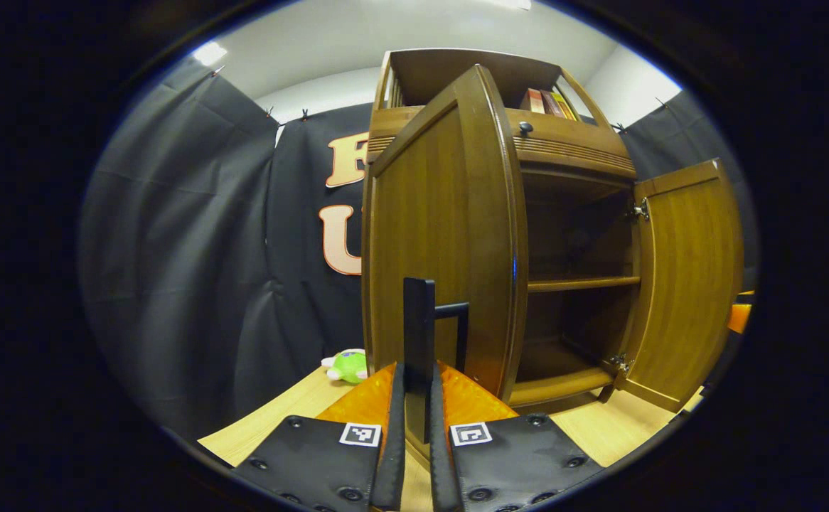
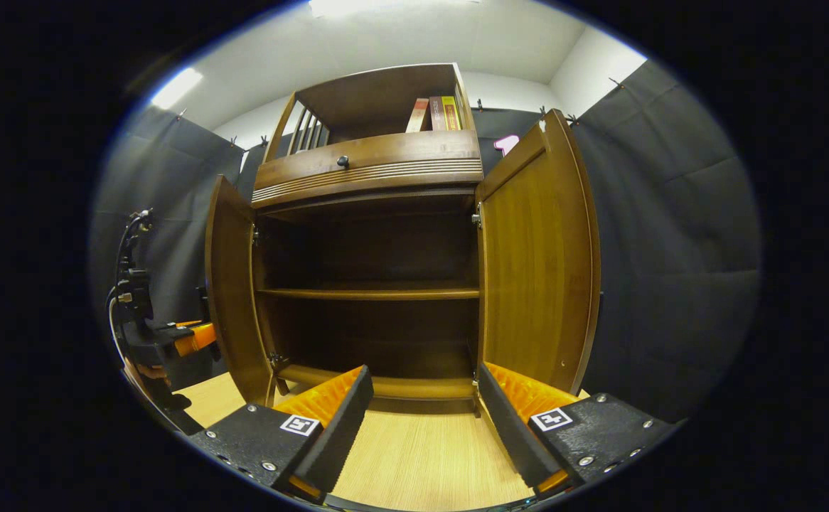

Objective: Open the right door of the double-door shoe cabinet with the right hand, and open the left door with the left hand.

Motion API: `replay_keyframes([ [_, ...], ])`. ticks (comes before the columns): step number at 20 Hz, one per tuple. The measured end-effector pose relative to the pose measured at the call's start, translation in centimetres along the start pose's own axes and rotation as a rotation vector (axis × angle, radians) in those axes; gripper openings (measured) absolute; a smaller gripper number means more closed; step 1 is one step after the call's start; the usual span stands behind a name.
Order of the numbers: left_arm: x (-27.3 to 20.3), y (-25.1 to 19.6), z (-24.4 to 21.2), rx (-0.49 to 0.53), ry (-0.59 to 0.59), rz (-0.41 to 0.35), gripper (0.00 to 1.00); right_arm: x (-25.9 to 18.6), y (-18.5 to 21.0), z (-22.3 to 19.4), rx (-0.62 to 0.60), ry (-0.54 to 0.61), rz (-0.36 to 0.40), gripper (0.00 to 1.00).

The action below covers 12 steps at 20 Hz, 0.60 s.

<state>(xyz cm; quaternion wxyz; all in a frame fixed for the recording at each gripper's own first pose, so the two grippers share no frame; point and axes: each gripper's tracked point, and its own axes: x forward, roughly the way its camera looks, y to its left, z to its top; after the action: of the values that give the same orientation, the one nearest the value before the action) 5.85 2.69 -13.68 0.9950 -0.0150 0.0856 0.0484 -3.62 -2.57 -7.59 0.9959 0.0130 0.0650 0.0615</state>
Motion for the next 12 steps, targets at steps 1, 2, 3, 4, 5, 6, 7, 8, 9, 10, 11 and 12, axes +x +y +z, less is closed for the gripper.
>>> replay_keyframes([
  [1,-0.4,1.4,0.1,0.002,0.0,0.014,0.22,0.0,0.1,0.1,-0.006,-0.002,0.0,0.92],
  [2,-0.6,2.7,0.9,0.014,-0.023,0.037,0.22,0.0,0.2,0.1,-0.014,0.0,-0.003,0.92],
  [3,-0.8,4.1,0.8,0.025,-0.017,0.067,0.2,-0.1,0.2,0.1,-0.02,0.004,-0.007,0.92],
  [4,-1.1,5.1,1.9,0.025,-0.046,0.082,0.18,-0.1,0.3,0.0,-0.023,0.007,-0.009,0.93],
  [5,-1.2,5.8,3.2,0.026,-0.078,0.09,0.17,-0.1,0.4,0.0,-0.024,0.008,-0.011,0.93],
  [6,-1.2,6.8,4.0,0.031,-0.099,0.094,0.16,-0.1,0.5,0.1,-0.025,0.007,-0.015,0.92],
  [7,-1.0,7.6,3.4,0.026,-0.07,0.076,0.08,0.0,0.6,0.2,-0.025,0.005,-0.023,0.92],
  [8,-1.1,8.0,3.8,0.023,-0.09,0.055,0.0,0.1,0.7,0.3,-0.025,0.0,-0.031,0.93],
  [9,-1.0,8.6,3.8,0.039,-0.074,0.033,0.0,0.3,0.9,0.4,-0.024,-0.004,-0.041,0.93],
  [10,-0.7,9.1,4.1,0.057,-0.077,0.012,0.0,0.4,1.2,0.3,-0.02,-0.006,-0.05,0.93],
  [11,-0.7,9.4,3.5,0.065,-0.065,-0.016,0.08,0.4,1.6,0.2,-0.014,-0.007,-0.057,0.92],
  [12,-0.8,9.8,3.5,0.06,-0.071,-0.047,0.08,0.3,2.1,0.1,-0.011,-0.009,-0.064,0.93],
])
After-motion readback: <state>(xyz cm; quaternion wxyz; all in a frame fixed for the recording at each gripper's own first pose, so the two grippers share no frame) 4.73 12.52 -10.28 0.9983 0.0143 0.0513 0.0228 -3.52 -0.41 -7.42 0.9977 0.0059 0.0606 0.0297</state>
